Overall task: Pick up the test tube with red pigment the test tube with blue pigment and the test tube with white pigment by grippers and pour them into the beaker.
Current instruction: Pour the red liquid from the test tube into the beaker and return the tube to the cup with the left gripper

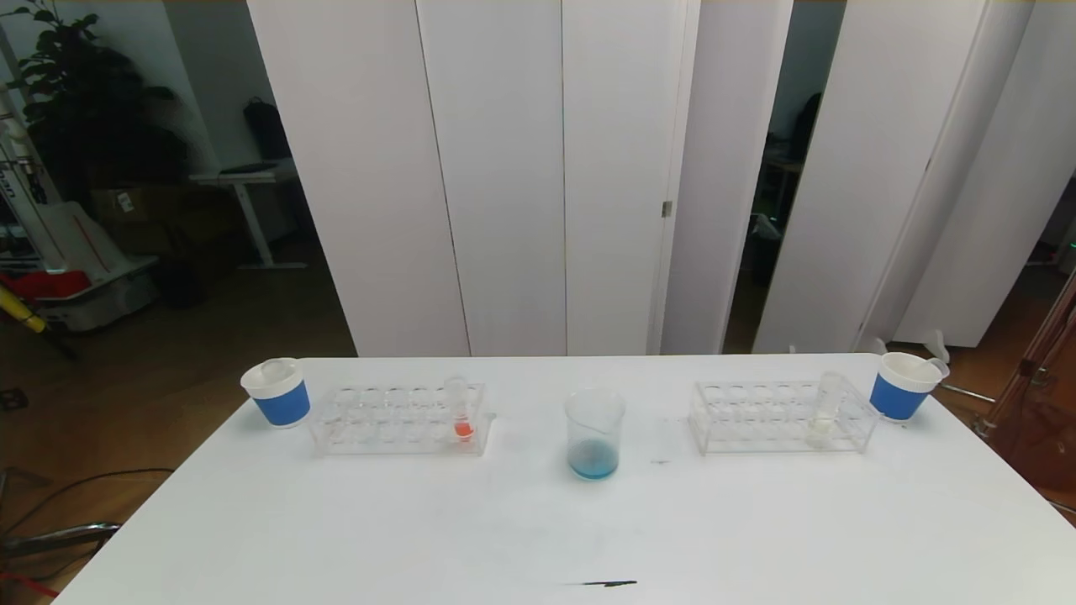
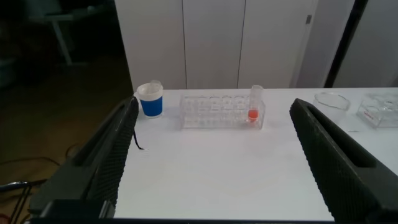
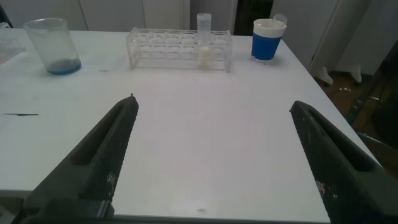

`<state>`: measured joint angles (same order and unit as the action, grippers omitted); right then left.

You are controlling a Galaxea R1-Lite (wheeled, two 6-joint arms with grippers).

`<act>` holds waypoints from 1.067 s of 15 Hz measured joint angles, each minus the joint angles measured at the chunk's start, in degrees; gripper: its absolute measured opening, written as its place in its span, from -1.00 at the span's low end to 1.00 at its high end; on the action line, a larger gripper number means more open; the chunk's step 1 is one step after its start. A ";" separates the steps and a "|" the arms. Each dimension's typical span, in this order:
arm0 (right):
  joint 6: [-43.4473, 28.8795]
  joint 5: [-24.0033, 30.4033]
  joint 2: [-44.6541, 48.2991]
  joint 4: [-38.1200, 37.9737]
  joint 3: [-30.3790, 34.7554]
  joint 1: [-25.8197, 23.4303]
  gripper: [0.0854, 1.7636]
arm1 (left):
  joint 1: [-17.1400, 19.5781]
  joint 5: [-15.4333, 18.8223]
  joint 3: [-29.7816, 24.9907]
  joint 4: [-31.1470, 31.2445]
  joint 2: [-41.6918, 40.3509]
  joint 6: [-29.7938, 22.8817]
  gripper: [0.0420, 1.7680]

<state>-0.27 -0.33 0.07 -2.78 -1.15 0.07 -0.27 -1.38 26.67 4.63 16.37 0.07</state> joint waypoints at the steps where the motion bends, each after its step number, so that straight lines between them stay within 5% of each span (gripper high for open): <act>1: 0.00 -0.02 0.00 0.00 0.00 0.00 0.98 | 0.00 -0.10 2.29 -1.74 4.22 -0.07 0.97; 9: 0.00 0.00 0.00 -0.02 0.00 0.00 0.98 | -2.86 0.09 11.30 -25.91 43.35 0.48 0.97; 13: 0.02 0.00 0.00 -0.02 0.00 0.00 0.98 | -7.01 -0.24 7.95 -45.12 60.77 0.39 0.97; 16: 0.00 0.00 0.00 0.00 0.00 0.00 0.98 | -10.81 -0.24 1.79 -51.90 67.50 -0.26 0.97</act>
<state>-0.27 -0.33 0.07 -2.78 -1.15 0.07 -11.08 -1.62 28.47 -47.26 83.87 -0.18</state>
